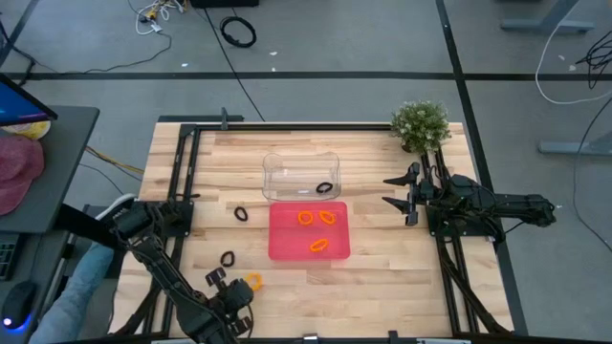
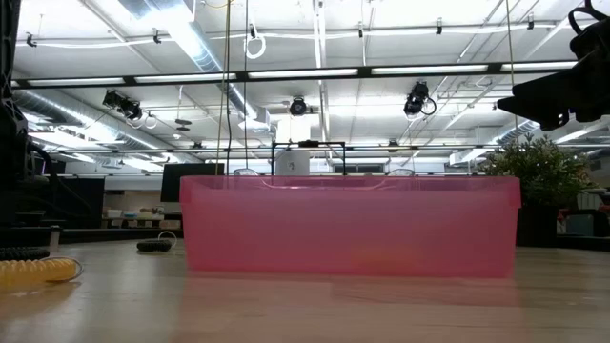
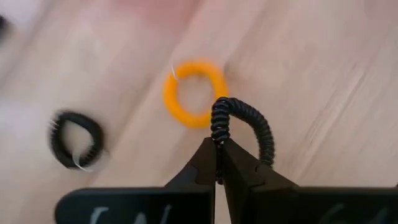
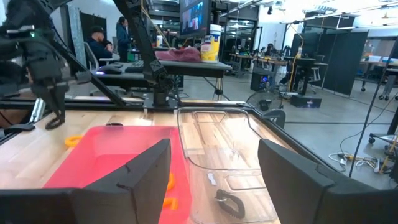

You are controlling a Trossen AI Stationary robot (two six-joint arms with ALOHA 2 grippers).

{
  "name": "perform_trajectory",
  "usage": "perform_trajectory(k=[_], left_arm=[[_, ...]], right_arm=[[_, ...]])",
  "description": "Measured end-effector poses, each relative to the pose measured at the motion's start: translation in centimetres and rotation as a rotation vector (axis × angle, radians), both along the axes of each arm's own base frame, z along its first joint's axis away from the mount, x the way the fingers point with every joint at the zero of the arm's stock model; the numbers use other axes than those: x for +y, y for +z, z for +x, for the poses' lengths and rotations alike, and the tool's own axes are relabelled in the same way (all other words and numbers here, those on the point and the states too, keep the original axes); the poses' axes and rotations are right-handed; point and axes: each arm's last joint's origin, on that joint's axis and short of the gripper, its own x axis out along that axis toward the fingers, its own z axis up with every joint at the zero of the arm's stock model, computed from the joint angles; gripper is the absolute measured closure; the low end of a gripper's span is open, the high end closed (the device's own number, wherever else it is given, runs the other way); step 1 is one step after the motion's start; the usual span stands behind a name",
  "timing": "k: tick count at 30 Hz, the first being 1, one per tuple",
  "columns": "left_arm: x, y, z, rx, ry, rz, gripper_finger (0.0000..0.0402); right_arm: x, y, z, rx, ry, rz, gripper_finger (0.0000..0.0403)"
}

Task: Sort spring keychains
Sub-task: Put the bottom black spring keychain into the transparent bin

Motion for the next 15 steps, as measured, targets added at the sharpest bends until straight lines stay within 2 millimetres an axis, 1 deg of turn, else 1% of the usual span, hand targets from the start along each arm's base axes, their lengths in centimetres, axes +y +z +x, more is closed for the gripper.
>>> perform_trajectory(k=[6, 8, 12, 15], left_arm=[[0.6, 2.5, 0.0, -0.056, -0.011, 0.160, 0.0393], [1.1, 3.1, -0.1, -0.068, -0.022, 0.247, 0.0393], [2.2, 3.8, 0.1, -0.116, -0.058, 0.422, 0.0393], [3.3, 4.2, 0.6, -0.186, -0.077, 0.558, 0.0393]], right_arm=[[0.0, 0.0, 0.0, 0.000, 0.000, 0.000, 0.0156], [0.0, 0.0, 0.0, 0.000, 0.000, 0.000, 0.0156], [0.0, 0.0, 0.0, 0.000, 0.000, 0.000, 0.0156], [0.0, 0.0, 0.0, 0.000, 0.000, 0.000, 0.0156]])
